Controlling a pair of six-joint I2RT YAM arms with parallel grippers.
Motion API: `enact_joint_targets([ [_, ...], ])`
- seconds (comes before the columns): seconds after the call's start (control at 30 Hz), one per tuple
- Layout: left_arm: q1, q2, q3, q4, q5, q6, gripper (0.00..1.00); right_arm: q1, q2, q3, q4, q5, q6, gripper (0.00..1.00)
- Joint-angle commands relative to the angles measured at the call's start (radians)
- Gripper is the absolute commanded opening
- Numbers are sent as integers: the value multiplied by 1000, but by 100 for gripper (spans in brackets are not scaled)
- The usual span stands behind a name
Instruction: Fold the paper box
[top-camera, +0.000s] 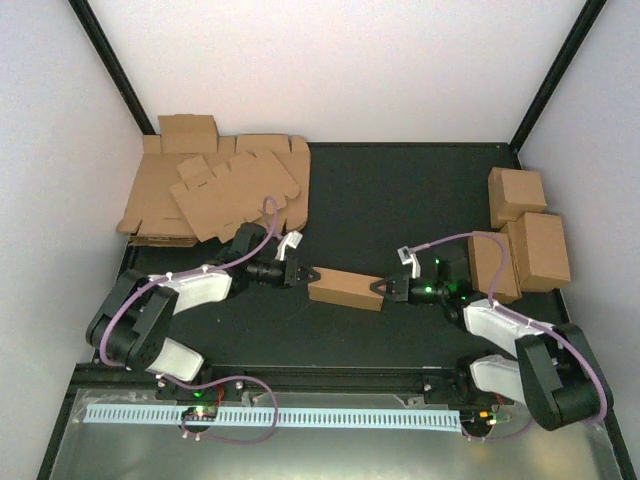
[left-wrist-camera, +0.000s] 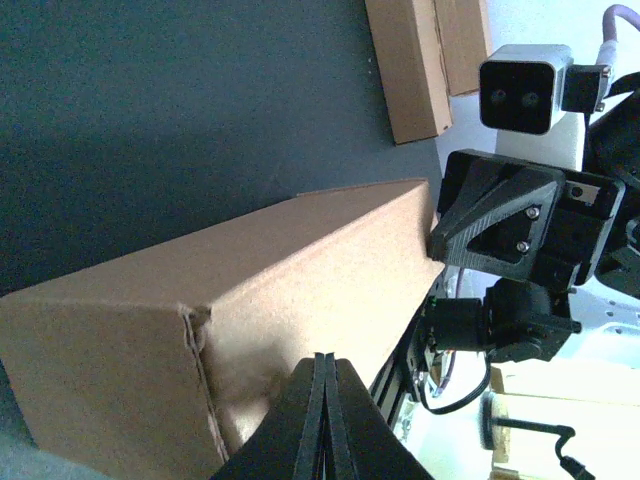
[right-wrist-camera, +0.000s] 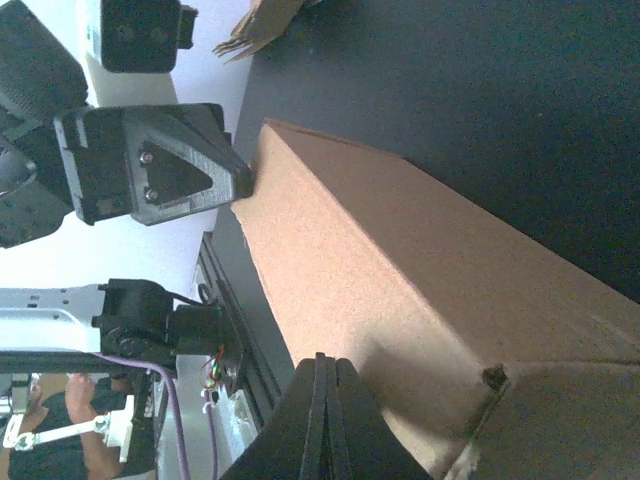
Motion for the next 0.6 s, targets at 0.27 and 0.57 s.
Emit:
enact_joint_targets([
  [0.27, 2, -50, 15, -99, -50, 50, 2, 0, -87, 48, -180, 71, -93, 2],
  [0.57, 2, -49, 22, -129, -55, 61, 2, -1, -28, 12, -102, 39, -83, 2],
])
